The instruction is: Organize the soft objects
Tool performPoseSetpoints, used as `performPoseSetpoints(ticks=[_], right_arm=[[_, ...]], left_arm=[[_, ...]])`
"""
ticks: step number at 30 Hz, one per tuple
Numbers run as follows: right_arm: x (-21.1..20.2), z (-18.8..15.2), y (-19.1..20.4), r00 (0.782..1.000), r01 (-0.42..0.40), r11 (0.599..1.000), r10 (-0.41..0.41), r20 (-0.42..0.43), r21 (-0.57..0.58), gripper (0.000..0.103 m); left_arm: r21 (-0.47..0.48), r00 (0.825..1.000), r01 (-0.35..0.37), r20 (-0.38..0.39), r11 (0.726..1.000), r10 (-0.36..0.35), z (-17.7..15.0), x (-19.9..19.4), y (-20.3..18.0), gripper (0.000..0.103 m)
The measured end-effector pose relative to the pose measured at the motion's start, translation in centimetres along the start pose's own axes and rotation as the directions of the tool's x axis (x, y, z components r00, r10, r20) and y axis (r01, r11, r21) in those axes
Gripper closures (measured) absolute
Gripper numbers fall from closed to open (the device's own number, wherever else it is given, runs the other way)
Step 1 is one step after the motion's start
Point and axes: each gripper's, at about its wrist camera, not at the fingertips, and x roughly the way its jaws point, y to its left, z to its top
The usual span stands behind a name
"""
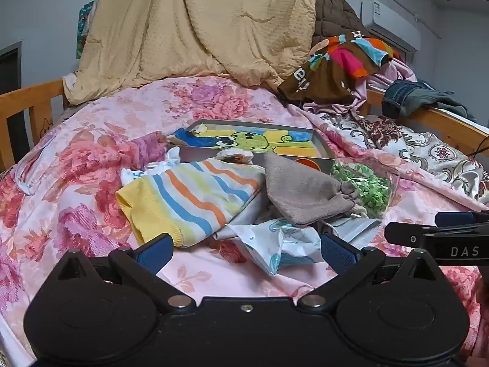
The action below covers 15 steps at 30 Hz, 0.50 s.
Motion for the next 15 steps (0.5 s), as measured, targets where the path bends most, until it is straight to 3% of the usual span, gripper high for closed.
performPoseSetpoints(ticks=[15], right_arm=[[0.04,-0.02,0.01,1.000,0.000,1.000,0.000,-0.004,0.000,0.000]], left_arm=[[0.004,1.000,0.008,0.004,1.000,-0.008,-0.25,0.13,-0.42,0.001]])
